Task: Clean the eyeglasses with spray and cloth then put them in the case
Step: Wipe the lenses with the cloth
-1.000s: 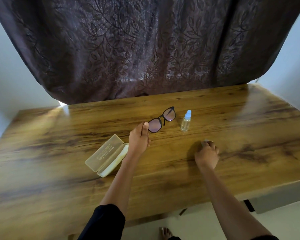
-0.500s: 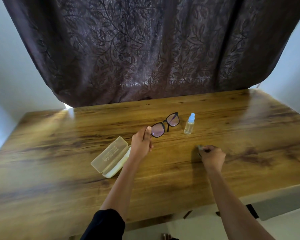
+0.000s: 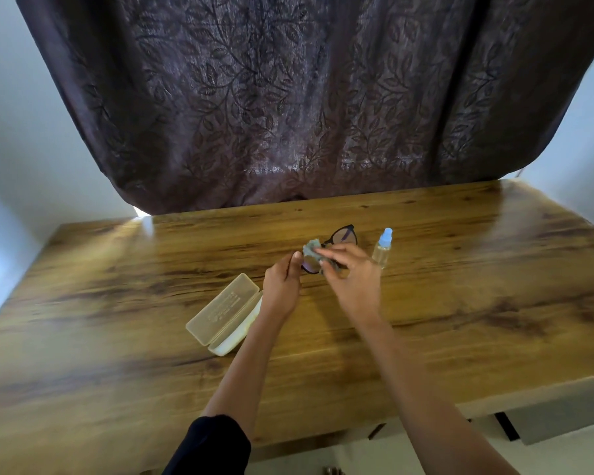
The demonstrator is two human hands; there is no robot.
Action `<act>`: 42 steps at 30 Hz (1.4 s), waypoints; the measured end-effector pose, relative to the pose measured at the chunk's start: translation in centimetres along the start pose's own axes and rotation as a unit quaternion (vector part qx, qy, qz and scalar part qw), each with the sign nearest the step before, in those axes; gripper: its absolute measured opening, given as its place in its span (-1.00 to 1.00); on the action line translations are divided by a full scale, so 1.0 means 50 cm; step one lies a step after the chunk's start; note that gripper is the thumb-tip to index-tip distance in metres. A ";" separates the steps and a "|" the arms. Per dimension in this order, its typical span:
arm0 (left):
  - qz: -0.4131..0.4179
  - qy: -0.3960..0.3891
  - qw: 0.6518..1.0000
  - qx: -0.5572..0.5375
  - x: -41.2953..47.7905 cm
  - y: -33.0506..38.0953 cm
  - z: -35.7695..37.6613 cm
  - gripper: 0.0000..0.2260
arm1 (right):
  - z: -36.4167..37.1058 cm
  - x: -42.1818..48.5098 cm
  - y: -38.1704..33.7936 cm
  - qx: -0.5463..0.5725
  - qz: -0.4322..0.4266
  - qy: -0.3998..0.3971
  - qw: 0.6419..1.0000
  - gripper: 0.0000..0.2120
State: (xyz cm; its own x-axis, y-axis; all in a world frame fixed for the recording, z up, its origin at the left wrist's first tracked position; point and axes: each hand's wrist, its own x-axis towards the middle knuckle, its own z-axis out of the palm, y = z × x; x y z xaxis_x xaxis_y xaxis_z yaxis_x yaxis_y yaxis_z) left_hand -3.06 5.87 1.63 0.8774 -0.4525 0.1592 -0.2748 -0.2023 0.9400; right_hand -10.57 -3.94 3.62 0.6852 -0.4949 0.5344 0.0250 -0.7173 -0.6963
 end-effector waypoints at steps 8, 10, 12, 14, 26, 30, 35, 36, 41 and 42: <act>0.006 0.001 0.999 -0.045 -0.004 -0.004 -0.003 -0.69 | 0.031 -0.026 -0.010 -0.043 -0.024 0.003 0.999 -0.74; 0.004 0.006 0.999 -0.053 -0.006 -0.005 0.001 -0.69 | 0.037 -0.027 -0.021 -0.079 -0.044 0.008 0.996 -0.81; 0.001 0.005 0.999 -0.049 -0.006 -0.006 0.003 -0.70 | 0.041 -0.032 -0.026 -0.098 -0.060 -0.002 0.993 -0.78; 0.003 -0.005 0.999 -0.038 -0.007 -0.002 0.002 -0.71 | 0.041 -0.036 -0.023 -0.099 -0.069 -0.003 0.993 -0.74; 0.007 -0.020 0.998 -0.055 -0.008 -0.009 -0.001 -0.71 | 0.044 -0.023 -0.019 -0.115 -0.060 0.036 0.991 -0.76; -0.004 -0.025 0.996 -0.090 -0.006 -0.005 -0.004 -0.72 | 0.055 -0.031 -0.019 -0.120 -0.091 0.017 0.988 -0.77; -0.013 -0.024 0.995 -0.100 -0.001 -0.009 -0.008 -0.67 | 0.030 -0.004 0.008 -0.104 -0.052 0.069 0.991 -0.81; -0.014 -0.021 0.994 -0.103 0.000 -0.009 -0.008 -0.67 | 0.032 -0.004 0.006 -0.102 -0.052 0.073 0.991 -0.81; -0.005 0.002 0.996 -0.084 0.008 -0.008 -0.009 -0.68 | 0.064 -0.040 -0.013 -0.125 -0.099 0.024 0.987 -0.76; 0.001 0.003 0.997 -0.078 0.008 -0.007 -0.010 -0.68 | 0.068 -0.045 -0.013 -0.123 -0.106 0.016 0.987 -0.76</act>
State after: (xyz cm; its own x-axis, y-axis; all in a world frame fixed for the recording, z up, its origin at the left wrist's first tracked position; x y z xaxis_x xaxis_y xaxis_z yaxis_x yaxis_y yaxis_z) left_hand -2.43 6.22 1.52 0.8797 -0.4472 0.1616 -0.2120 -0.0648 0.9751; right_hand -9.66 -0.69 1.23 0.6603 -0.3324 0.6734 -0.0137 -0.9019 -0.4317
